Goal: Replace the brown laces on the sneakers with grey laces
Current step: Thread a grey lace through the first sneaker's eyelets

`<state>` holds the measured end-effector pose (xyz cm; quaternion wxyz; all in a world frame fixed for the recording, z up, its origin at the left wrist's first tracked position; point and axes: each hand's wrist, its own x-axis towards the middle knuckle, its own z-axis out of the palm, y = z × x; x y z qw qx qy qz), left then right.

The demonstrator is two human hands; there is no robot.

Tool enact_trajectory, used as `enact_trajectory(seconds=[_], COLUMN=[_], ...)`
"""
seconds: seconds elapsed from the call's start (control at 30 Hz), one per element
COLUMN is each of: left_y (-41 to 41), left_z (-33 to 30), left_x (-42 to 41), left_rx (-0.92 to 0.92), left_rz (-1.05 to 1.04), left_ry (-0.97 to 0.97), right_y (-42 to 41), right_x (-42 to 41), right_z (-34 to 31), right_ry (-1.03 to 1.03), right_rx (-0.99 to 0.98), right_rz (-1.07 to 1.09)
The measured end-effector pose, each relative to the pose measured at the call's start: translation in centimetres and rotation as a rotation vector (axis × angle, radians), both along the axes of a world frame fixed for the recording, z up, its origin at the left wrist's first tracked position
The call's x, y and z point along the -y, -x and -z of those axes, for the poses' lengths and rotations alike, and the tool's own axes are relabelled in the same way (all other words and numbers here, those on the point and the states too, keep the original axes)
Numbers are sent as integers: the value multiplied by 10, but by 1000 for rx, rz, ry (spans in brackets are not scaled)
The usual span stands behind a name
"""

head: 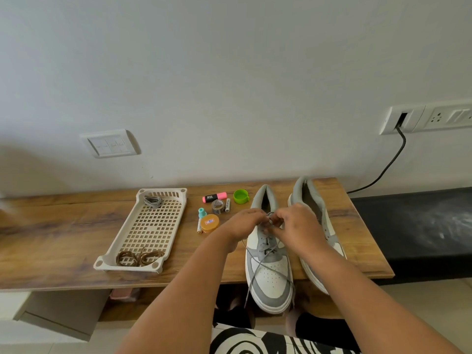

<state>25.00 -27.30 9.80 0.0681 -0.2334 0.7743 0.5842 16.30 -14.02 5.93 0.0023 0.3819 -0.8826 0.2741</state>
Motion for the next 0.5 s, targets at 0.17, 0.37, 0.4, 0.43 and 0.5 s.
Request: enact_trajectory(seconds=[0.17, 0.37, 0.4, 0.43, 0.5], left_y=[-1, 2, 3, 4, 8], left_z=[7, 22, 23, 25, 29], left_x=[11, 29, 29, 28, 28], left_rx=[-51, -131, -137, -145, -165], left_rz=[15, -79, -109, -141, -214], left_ry=[30, 131, 146, 164, 202], right_y=[-4, 4, 5, 7, 12], right_x=[0, -13, -15, -18, -21], right_z=[-8, -28, -32, -35, -39], right_ry=[3, -261, -308, -359, -451], right_rx=[-44, 142, 159, 166, 175], right_rz=[-5, -42, -51, -58, -66])
